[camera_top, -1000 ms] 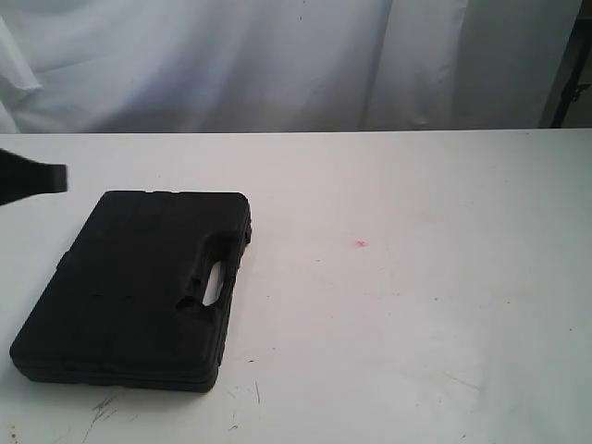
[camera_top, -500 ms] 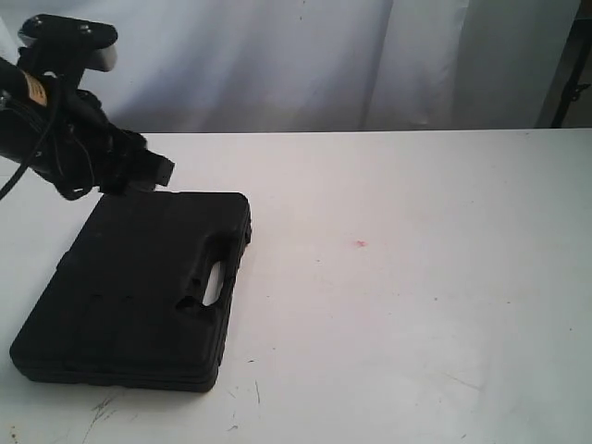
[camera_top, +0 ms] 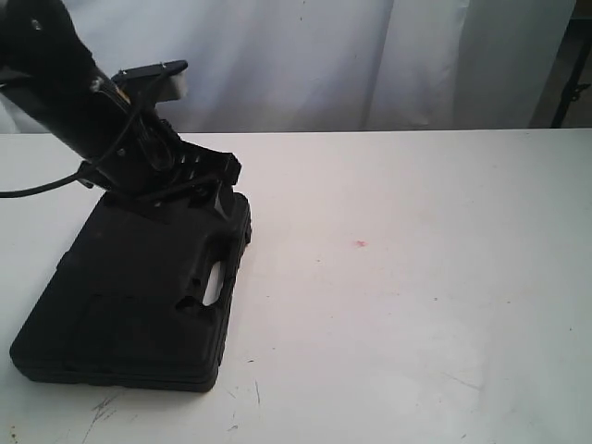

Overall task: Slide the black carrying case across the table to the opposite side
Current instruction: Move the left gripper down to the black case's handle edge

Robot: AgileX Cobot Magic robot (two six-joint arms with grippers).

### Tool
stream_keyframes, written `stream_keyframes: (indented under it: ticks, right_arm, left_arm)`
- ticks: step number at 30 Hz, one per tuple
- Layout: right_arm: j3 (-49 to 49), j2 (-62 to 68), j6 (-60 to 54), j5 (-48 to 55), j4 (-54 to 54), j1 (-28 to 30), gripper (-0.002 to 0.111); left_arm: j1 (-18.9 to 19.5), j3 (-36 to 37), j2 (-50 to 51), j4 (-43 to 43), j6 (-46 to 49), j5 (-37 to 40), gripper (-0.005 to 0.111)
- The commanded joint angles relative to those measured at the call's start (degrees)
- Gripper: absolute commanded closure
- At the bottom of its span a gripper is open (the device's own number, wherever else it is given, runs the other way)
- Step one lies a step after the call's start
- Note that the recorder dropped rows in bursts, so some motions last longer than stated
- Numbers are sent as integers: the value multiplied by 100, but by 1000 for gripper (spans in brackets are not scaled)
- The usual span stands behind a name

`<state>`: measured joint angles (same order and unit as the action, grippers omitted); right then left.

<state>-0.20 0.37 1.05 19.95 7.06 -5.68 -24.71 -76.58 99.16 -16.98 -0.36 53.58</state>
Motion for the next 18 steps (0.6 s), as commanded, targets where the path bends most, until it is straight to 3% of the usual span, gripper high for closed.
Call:
stream_keyframes:
  ticks: [1,18]
  right_arm:
    - [20,-37,-25,-11,-8,34,108]
    - [20,-37,-25,-11,-8,34,108]
  left_arm:
    - [-23,-245,352,-176,36,167,32]
    - [-93,-635,1427,-394,204,187,32]
